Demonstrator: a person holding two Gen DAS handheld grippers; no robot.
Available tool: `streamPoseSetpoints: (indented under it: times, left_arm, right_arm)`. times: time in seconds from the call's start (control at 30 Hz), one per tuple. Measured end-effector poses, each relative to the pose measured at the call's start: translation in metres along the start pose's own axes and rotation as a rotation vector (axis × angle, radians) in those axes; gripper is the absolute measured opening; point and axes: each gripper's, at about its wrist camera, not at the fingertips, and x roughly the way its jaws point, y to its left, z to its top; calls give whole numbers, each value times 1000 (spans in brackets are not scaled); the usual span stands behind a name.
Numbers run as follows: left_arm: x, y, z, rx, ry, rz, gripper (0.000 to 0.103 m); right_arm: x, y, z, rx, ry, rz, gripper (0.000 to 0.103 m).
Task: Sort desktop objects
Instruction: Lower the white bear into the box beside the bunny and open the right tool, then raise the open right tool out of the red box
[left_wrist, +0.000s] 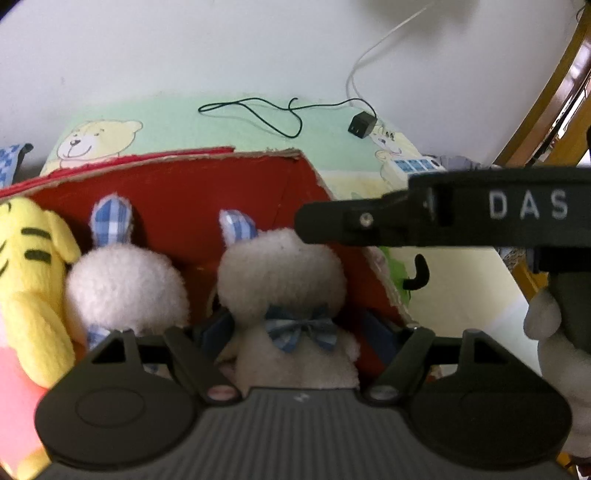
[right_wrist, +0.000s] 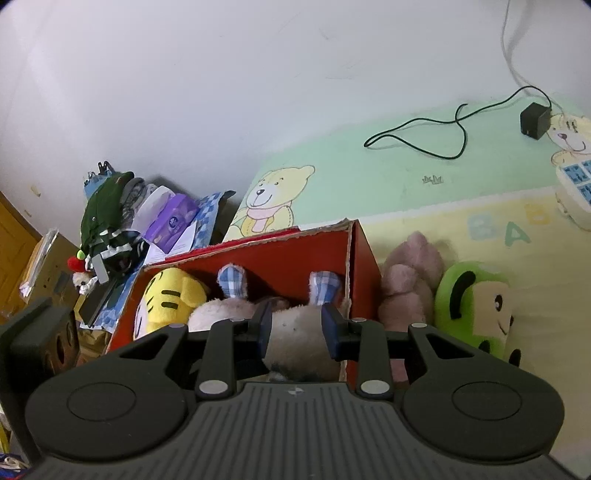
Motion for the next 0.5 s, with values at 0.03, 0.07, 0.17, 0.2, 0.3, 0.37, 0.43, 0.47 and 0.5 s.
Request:
streamPoseSetpoints:
  times: [0.03,0.07,0.17,0.2,0.3,0.37,0.43,0.47,0.5]
  left_arm:
    - [-2,2,0,-5,-2,4,78]
    - [-4,3,1,-11,-6,8,78]
    - [-10,7,2,-22,-10,29,83]
    - [-12,9,1,-24,-12,42,83]
    - [-14,12,0,-36,-7,74,84]
    - [-16,13,0,-42,1,83,85]
    - [-17,11,0,-37,3,101,85]
    - [-19,11,-1,-31,0,113,86]
    - [-21,10,-1,-25,-2,128,86]
  right_arm:
    - [0,1,-1,-5,0,-7,33]
    - [0,2,-1,-12,-3,-13,33]
    - [0,2,-3,-15,-6,-18,33]
    - [1,2,-3,-16,-6,-23,34]
    - [2,5,-6,-22,2,-29,33]
    - [2,9,-8,-39,5,-37,34]
    - [3,13,-11,-59,11,-58,34]
    - [3,15,-13,-62,18,-64,34]
    - [3,16,-14,-62,25,-63,34]
